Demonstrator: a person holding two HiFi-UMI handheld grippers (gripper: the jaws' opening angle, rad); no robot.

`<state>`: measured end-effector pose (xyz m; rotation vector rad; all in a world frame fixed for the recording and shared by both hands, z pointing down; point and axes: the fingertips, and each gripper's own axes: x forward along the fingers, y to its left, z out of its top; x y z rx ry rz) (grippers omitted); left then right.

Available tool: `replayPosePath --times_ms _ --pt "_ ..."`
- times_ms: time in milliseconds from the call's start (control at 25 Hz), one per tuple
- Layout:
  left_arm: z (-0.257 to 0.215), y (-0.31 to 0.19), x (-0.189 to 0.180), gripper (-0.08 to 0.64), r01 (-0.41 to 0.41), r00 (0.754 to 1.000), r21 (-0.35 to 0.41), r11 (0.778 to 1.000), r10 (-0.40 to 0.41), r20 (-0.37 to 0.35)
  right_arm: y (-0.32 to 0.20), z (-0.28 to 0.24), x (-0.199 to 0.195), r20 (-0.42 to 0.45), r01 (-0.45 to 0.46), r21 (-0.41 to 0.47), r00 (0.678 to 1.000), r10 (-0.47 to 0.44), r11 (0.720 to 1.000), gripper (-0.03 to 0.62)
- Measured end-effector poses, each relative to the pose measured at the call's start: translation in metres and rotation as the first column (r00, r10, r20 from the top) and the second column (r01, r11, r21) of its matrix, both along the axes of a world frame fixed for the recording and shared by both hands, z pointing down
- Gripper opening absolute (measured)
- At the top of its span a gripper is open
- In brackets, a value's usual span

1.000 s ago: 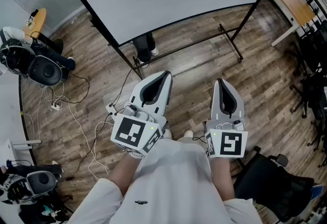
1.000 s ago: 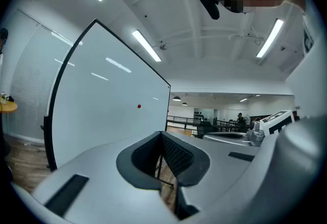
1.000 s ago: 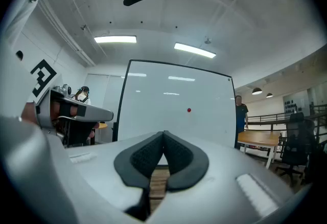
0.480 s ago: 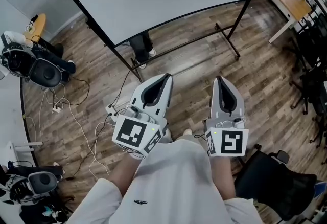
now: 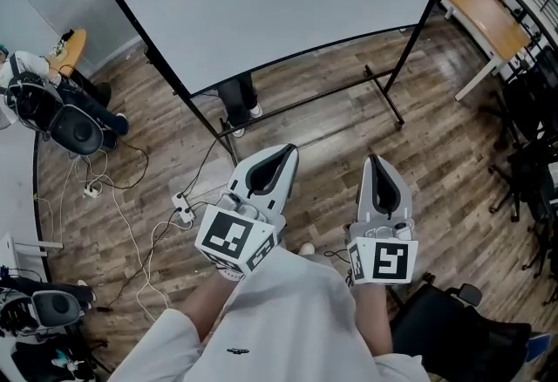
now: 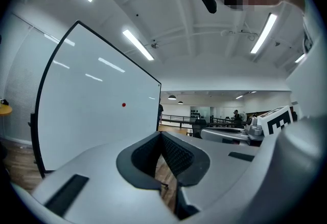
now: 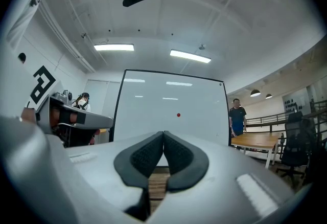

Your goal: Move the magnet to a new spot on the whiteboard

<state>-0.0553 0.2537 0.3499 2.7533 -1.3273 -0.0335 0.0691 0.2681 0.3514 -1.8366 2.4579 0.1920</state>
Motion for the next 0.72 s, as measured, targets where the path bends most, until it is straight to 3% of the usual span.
replayPosePath --times_ms 400,720 --pt "-0.001 -0.022 0.015 0.006 0.025 1.000 0.007 1.000 -0.025 -0.016 -0.025 -0.001 0.012 -0.006 0.042 0.009 0.999 -0.042 0.999 0.012" --pt "0.001 -0.092 0.013 0.006 0.010 0.999 0.014 1.000 -0.010 -0.043 -0.088 0.002 0.004 -0.024 0.034 0.021 0.999 -0.033 0.999 0.012"
